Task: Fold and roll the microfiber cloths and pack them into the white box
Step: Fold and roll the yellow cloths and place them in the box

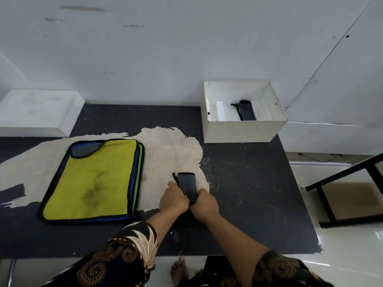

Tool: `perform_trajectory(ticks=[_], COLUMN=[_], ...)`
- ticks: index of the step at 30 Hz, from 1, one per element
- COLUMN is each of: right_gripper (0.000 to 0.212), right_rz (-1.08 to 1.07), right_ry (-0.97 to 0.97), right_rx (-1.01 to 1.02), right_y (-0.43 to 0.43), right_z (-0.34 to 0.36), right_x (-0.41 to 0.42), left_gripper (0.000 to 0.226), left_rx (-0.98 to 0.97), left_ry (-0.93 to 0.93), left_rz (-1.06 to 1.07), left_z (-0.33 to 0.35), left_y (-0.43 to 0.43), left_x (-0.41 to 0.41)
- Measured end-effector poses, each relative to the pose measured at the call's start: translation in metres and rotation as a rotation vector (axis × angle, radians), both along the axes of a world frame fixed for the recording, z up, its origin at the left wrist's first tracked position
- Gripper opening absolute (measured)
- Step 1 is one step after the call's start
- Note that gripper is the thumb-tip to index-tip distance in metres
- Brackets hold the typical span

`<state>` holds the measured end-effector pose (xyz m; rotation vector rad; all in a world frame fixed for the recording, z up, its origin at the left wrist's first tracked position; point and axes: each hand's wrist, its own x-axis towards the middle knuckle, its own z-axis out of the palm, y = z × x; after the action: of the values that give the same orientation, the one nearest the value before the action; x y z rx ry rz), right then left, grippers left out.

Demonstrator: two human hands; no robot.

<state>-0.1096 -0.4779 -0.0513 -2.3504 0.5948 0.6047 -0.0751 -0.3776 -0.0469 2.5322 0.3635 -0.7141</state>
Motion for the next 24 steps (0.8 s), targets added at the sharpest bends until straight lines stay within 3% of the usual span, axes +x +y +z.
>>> perform_trajectory(ticks=[6,10,13,17,24], right_gripper=[0.019,0.040,0.051,0.030,0.020], right_rz=[-0.242,-0.421,-0.592,-0.704,-0.749], right_ry=[-0.100,-0.152,-0.170,-0.222,-0.398], right_rx=[0.325,0.482,0.619,0.886,1.086], right_y=[0.000,0.006,0.004,-0.006,-0.038], right_z=[0.007,0.009,0.016,0.039,0.100], right_x=[0.001,0.003,0.008,0.016,0.040], left_gripper=[0.047,0.029,0.028,0.026,0.018], left_rx=[-0.195,-0.300,-0.328,-0.332,-0.548], left_ry=[0.056,0.010,-0.073,-0.263,-0.483], left_rz=[0.034,0.059,0.026,-0.051,-0.273], left_z=[0.002,0.006,0.016,0.042,0.093], left_y=[0.010,0.016,0.017,0.008,-0.019], left_x=[-0.002,-0.002,0.001,0.009,0.025])
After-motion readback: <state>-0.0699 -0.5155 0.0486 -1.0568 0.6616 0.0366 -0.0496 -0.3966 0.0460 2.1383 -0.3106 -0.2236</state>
